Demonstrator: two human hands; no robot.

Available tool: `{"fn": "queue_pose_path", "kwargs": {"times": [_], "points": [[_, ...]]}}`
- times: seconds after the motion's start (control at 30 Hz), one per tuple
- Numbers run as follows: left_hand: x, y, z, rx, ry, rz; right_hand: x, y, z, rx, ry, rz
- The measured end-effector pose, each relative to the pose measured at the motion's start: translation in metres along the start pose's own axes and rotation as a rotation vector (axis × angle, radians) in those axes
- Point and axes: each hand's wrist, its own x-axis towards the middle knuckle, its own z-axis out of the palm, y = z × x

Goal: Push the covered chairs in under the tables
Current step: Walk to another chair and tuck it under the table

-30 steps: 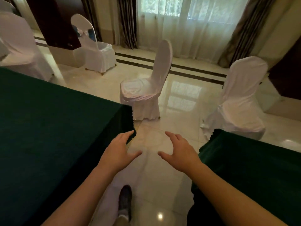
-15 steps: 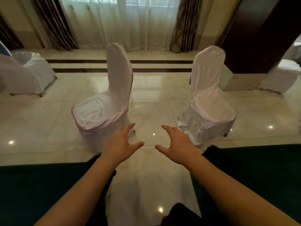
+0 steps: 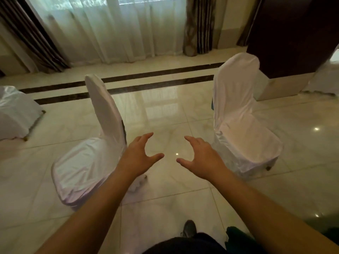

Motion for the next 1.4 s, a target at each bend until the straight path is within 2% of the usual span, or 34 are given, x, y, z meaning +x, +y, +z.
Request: {"fn": "queue_pose_path", "kwargs": {"times": [0.13,0.4,0.5,0.67,0.93,1.2,1.4], "points": [[0.096,0.006,0.001,-0.03,0.031,-0.033,0.102,0.018,-0.032,-0.028,-0.032,-0.023],[0.278,-0.01,0.012,-0.057,0.073,-0.068,0.279,0.037,-0.052,-0.054,-0.028,-0.026],[0.346,-0.02,0.02,-0.075,0.063,-0.015,0.34,0.042,-0.054,-0.053,-0.022,-0.012],[0.519,-0.037,0.023,-0.115,-0.002,0.075,0.484,0.056,-0.064,-0.042,0.03,0.079],[0.735,-0.021,0.007,-0.066,-0.117,0.215,0.651,0.074,-0.102,-0.045,0.133,0.219],[0.917,0.015,0.057,-0.013,-0.222,0.337,0.789,0.16,-0.132,-0.008,0.214,0.361],[1.055,0.085,0.124,0.031,-0.357,0.471,0.878,0.26,-0.168,0.034,0.31,0.497]]}}
